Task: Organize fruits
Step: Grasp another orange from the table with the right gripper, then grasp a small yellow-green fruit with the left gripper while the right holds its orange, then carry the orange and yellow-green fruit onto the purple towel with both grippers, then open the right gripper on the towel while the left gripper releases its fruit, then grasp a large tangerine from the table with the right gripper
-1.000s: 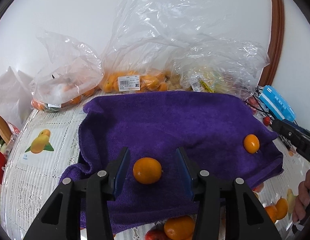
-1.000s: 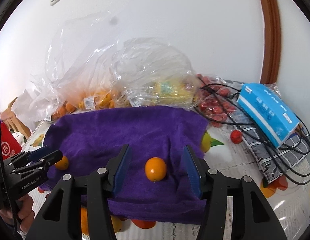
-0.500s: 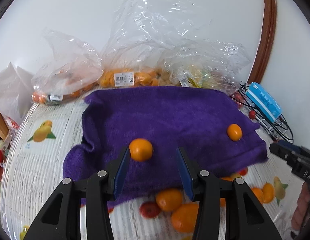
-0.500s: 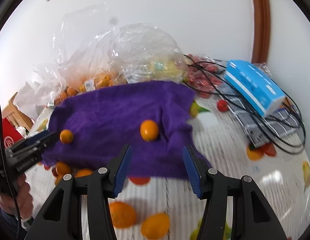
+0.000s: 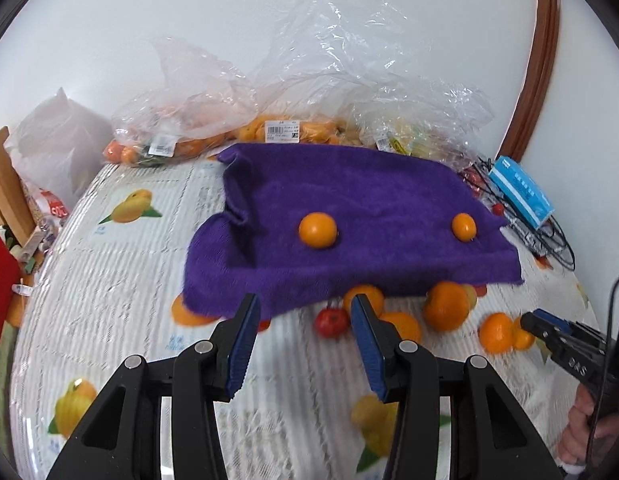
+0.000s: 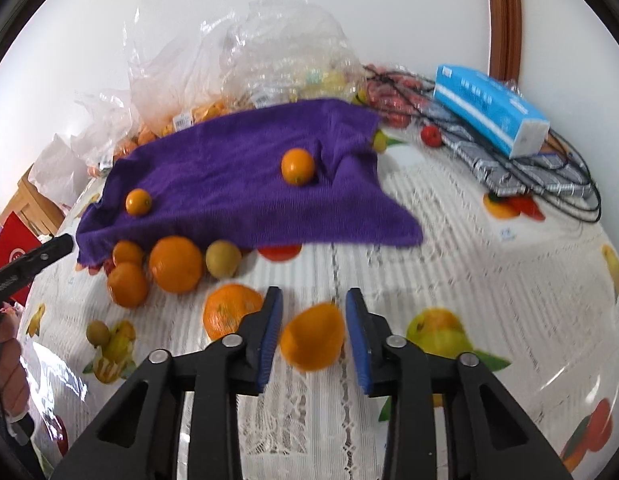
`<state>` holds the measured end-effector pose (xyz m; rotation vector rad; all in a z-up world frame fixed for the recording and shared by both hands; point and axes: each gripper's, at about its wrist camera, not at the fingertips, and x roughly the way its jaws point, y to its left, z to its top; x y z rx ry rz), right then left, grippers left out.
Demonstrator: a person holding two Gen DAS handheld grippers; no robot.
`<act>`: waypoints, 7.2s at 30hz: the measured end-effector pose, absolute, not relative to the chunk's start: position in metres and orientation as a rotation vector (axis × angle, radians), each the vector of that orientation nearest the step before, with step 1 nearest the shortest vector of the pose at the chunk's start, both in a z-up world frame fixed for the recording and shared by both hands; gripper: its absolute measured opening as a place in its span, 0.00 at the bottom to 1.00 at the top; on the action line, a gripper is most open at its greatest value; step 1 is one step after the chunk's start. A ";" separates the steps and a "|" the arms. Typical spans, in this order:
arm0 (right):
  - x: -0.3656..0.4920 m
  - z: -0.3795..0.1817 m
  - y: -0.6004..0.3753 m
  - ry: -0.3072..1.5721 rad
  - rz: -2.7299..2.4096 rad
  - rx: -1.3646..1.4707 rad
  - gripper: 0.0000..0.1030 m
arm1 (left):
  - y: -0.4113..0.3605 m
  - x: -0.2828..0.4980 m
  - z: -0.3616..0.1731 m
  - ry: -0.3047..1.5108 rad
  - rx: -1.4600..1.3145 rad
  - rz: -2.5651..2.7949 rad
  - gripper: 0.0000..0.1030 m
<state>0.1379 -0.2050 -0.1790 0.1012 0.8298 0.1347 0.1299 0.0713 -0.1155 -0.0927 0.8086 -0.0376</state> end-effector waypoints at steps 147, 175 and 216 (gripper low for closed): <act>0.264 -0.173 -0.135 0.802 0.252 0.007 0.32 | 0.075 0.243 -0.150 0.769 -0.098 0.059 0.24; 0.262 -0.167 -0.138 0.787 0.242 0.013 0.40 | 0.072 0.238 -0.151 0.749 -0.055 0.064 0.48; 0.144 -0.201 -0.138 0.844 0.165 -0.031 0.45 | 0.103 0.191 -0.130 0.649 -0.178 0.089 0.61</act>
